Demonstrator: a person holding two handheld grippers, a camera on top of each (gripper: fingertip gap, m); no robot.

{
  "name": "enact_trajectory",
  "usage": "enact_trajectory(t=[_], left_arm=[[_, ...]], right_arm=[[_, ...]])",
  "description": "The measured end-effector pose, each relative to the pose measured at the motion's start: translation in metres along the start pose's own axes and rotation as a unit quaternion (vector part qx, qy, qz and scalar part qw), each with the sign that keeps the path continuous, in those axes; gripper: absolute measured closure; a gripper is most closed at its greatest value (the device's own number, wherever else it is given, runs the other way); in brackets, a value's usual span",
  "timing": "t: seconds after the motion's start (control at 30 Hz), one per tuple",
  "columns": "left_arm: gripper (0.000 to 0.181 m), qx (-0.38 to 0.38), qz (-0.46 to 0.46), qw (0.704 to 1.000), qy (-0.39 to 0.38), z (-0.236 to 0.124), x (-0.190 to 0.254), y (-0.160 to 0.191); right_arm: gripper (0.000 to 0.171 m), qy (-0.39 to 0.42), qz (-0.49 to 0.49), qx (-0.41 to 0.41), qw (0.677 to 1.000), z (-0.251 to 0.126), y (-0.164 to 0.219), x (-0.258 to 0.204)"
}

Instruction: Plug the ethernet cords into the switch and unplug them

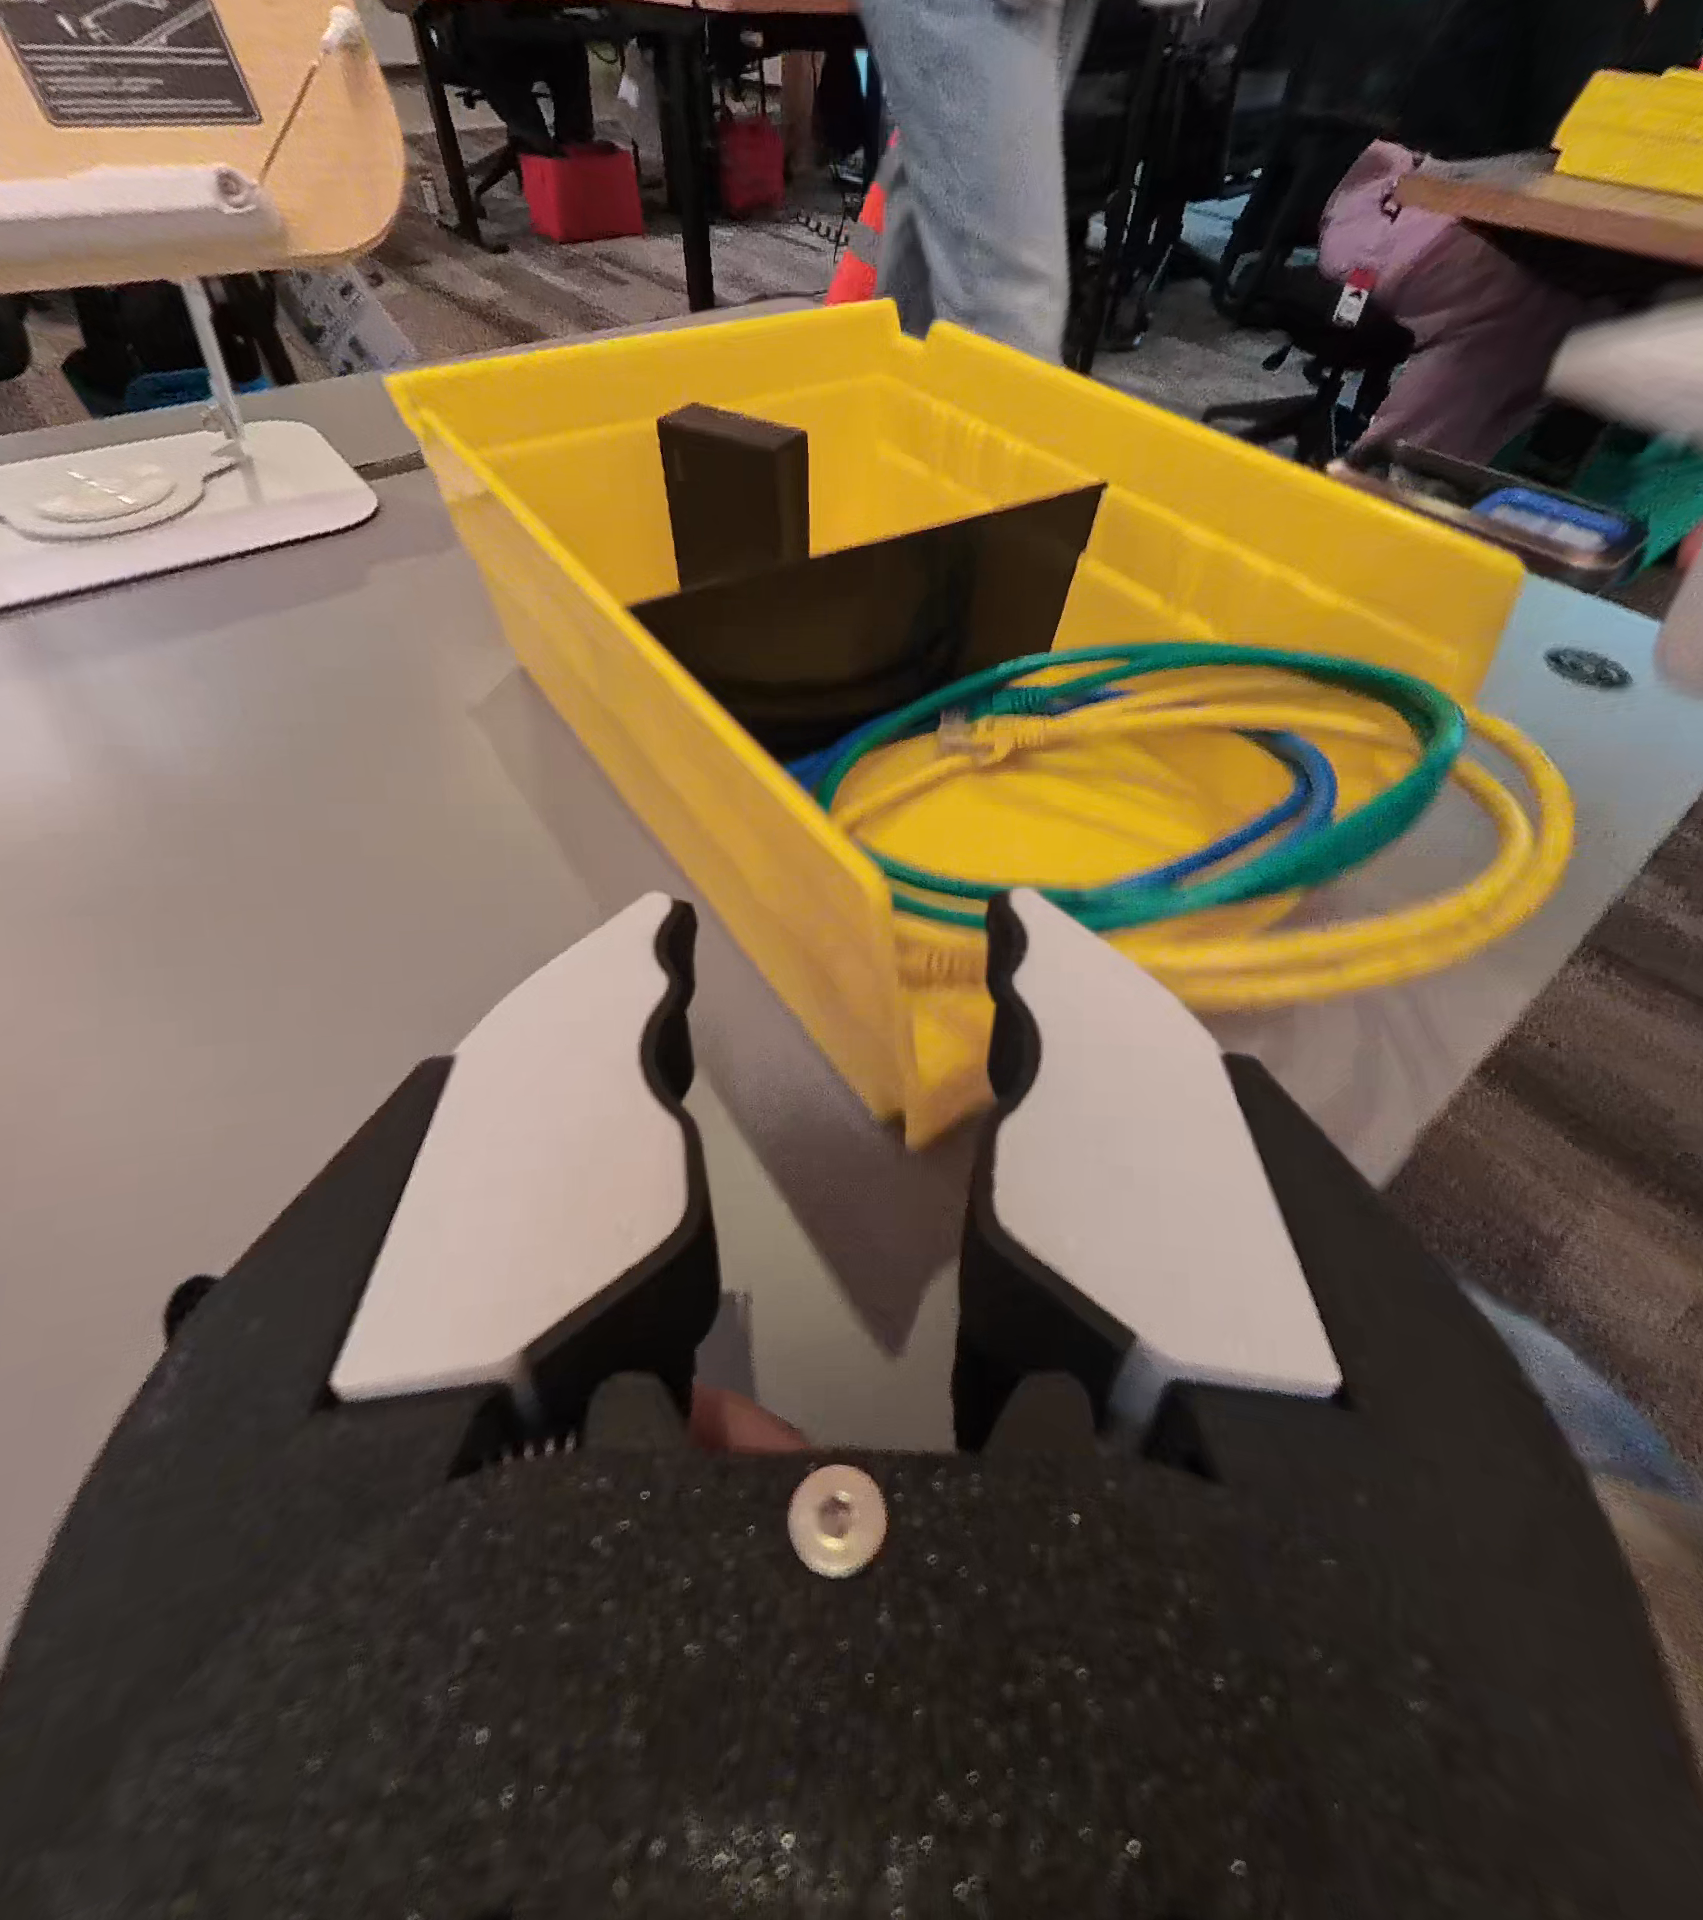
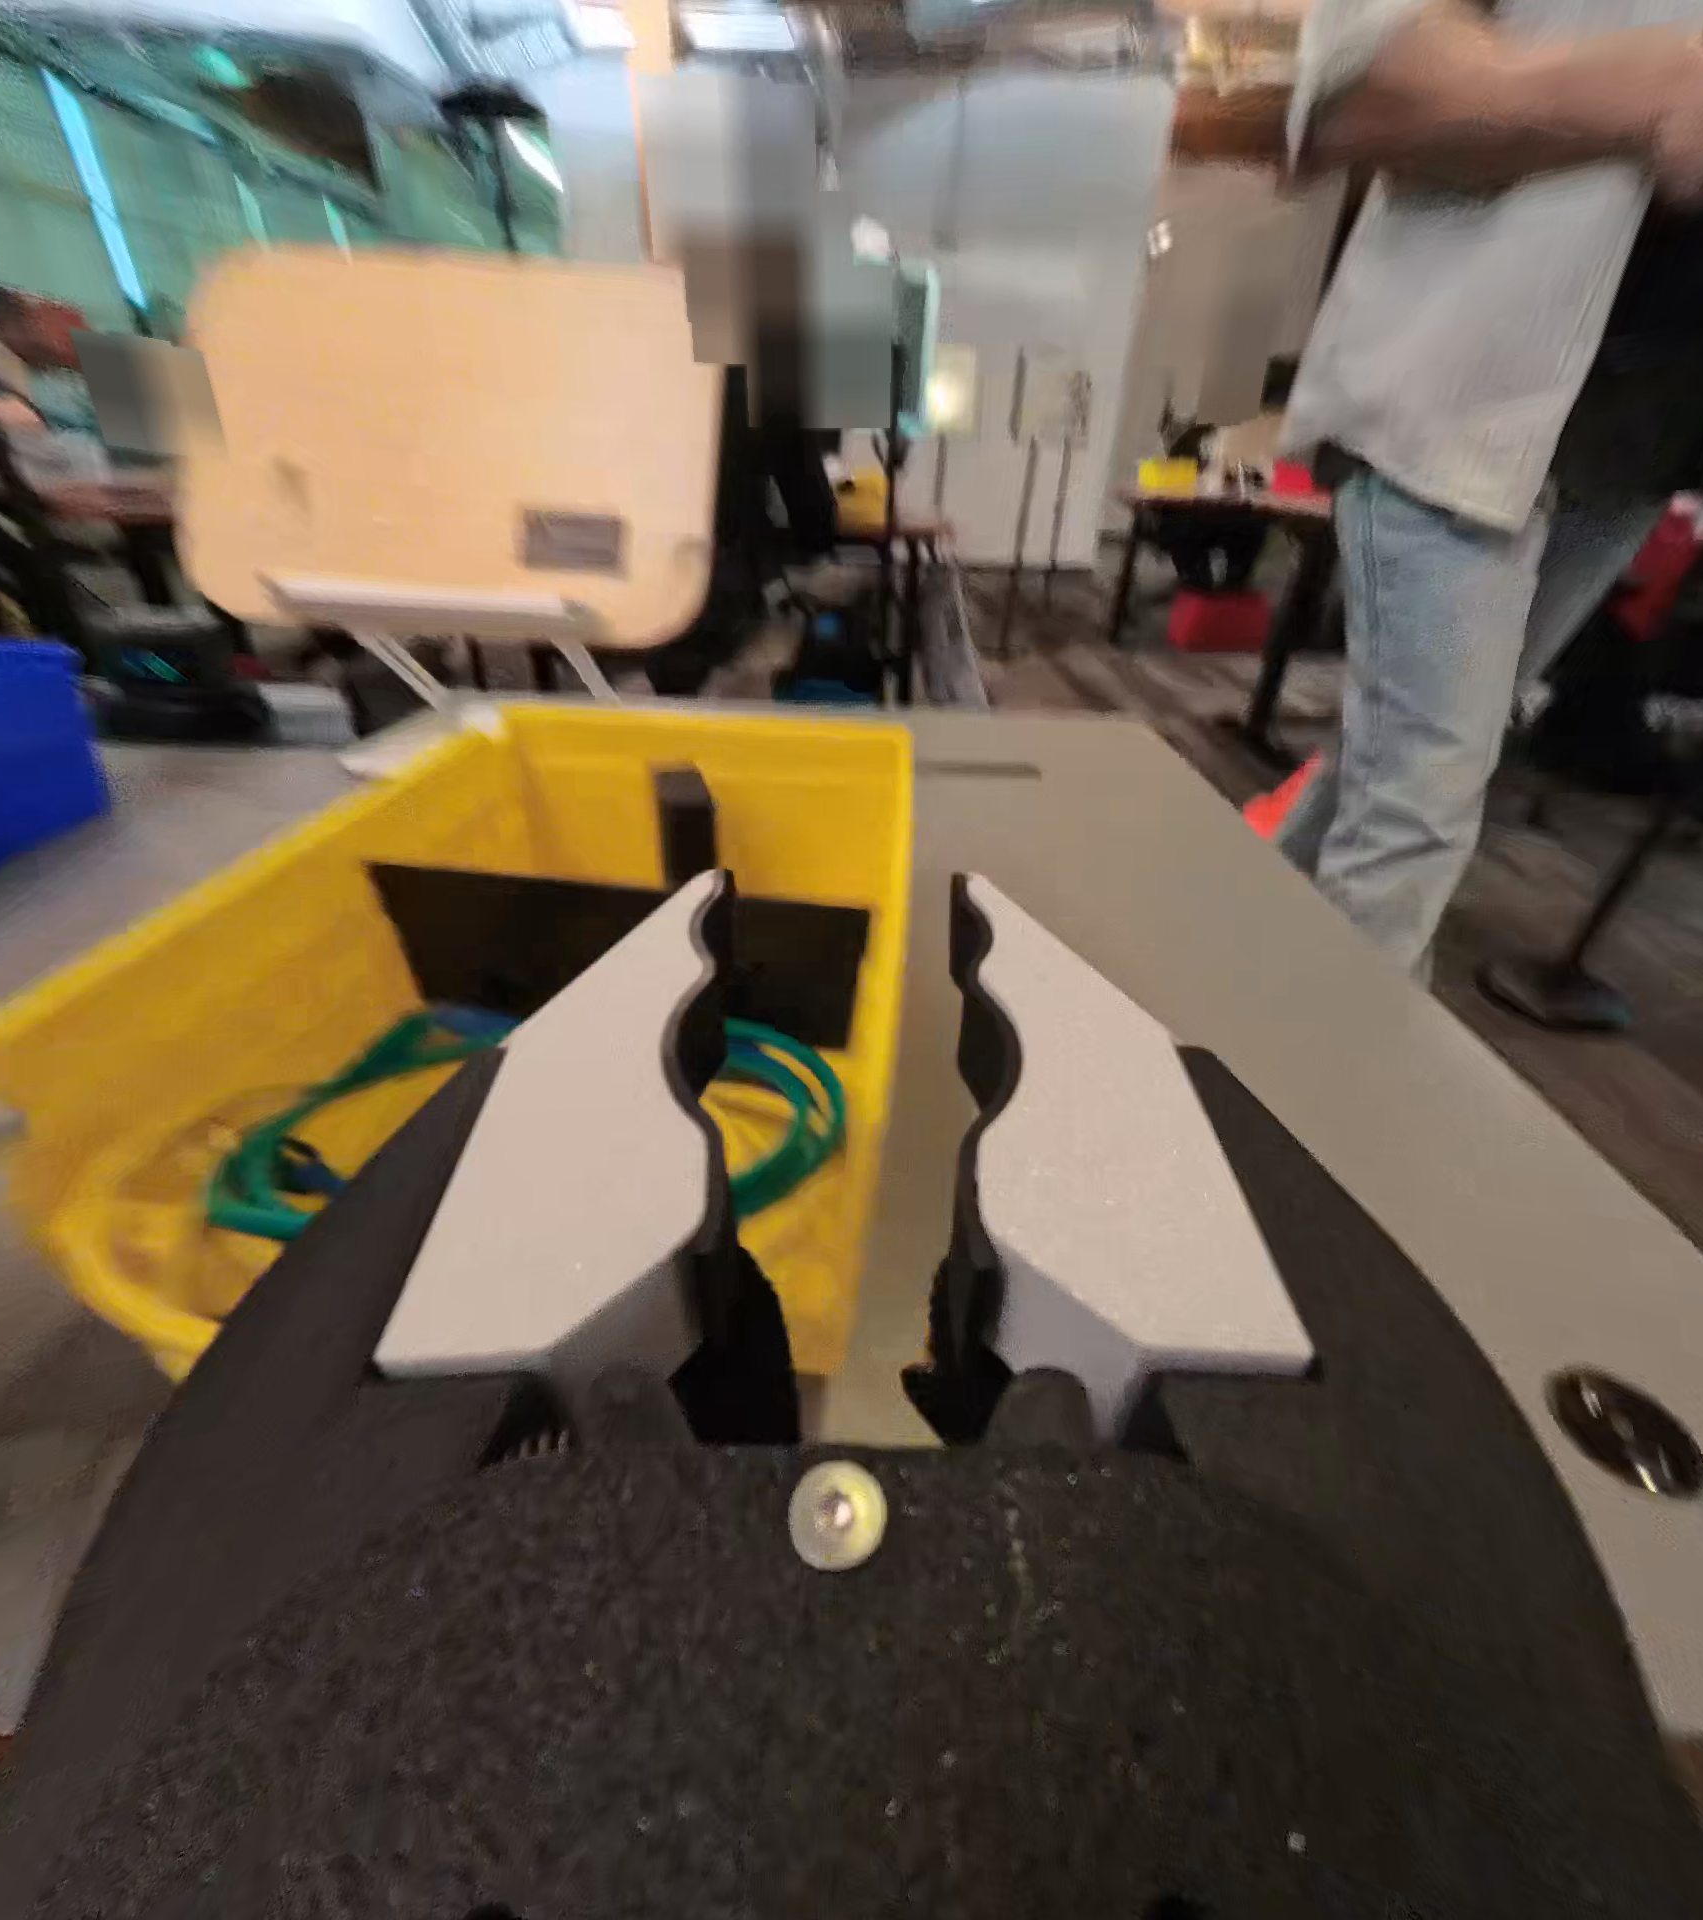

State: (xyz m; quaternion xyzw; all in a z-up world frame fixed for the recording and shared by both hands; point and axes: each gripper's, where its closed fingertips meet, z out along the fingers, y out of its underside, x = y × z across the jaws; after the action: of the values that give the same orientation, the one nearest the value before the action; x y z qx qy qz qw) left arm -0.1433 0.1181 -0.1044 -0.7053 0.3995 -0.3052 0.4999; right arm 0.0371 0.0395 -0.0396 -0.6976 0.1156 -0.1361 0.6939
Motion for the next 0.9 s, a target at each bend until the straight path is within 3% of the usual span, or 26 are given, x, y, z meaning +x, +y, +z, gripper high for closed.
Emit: enact_trajectory(t=[0.1,0.2,0.3,0.57,0.9], left_arm=[[0.139,-0.021,-0.018,1.0,0.007,0.036,0.004,-0.003],[0.15,-0.052,-0.019,0.998,-0.035,0.05,-0.006,0.006],[0.16,-0.069,-0.009,0.996,-0.058,0.049,-0.016,0.01],[0.176,-0.044,-0.024,0.987,-0.154,0.021,-0.084,0.008],[0.176,-0.066,-0.059,0.963,-0.253,-0.053,-0.189,0.024]], right_arm=[[0.127,-0.01,0.031,-0.106,0.994,0.017,0.059,0.006],[0.154,0.033,0.033,-0.177,0.983,0.029,0.092,0.007],[0.167,0.037,0.036,-0.175,0.983,0.039,0.09,0.003],[0.168,0.034,-0.028,-0.126,0.991,0.05,0.063,-0.058],[0.167,-0.095,-0.022,-0.138,0.986,0.097,0.075,-0.186]])
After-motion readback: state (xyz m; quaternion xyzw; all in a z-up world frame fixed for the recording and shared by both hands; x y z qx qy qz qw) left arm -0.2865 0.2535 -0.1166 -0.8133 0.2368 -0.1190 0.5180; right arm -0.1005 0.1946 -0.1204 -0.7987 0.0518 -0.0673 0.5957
